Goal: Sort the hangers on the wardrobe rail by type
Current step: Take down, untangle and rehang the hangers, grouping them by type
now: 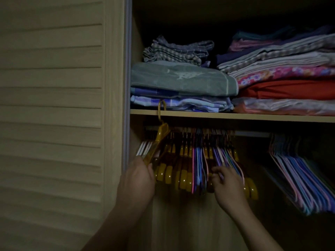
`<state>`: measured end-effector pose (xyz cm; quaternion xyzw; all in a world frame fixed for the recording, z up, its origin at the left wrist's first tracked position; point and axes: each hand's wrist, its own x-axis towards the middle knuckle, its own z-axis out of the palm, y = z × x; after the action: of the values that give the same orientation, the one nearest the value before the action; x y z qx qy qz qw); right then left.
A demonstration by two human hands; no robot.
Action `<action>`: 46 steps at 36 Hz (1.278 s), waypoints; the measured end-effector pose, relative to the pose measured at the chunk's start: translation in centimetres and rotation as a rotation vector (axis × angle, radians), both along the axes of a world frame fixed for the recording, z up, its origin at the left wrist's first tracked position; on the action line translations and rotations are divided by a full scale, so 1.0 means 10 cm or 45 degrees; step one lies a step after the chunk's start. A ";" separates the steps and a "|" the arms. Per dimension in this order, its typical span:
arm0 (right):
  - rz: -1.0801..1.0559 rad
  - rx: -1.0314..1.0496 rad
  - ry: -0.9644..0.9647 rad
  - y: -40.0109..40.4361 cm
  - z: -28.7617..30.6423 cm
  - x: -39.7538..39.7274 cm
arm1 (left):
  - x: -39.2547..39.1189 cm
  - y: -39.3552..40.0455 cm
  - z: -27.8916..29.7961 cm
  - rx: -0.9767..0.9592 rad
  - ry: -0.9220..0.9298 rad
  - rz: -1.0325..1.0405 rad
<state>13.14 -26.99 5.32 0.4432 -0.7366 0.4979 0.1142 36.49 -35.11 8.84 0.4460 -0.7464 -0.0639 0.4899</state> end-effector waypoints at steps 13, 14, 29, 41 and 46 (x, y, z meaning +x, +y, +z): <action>0.006 0.057 0.097 -0.10 0.05 0.07 | 0.12 -0.10 -0.06 -0.132 -0.056 0.098; 0.004 0.071 0.102 -0.10 0.05 0.08 | 0.12 -0.10 -0.05 -0.133 -0.056 0.106; 0.033 0.160 0.122 -0.08 -0.06 0.08 | -0.01 0.18 -0.35 -0.011 -0.268 -0.030; -0.043 0.124 0.164 0.15 -0.19 -0.04 | -0.19 0.06 -0.72 0.209 -0.282 -0.015; -0.087 0.169 0.162 0.22 -0.22 -0.06 | -0.26 -0.01 -0.73 0.245 -0.248 0.001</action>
<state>12.50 -24.79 3.14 0.4551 -0.7739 0.4149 0.1480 33.90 -35.25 1.57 0.4954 -0.7806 -0.0915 0.3700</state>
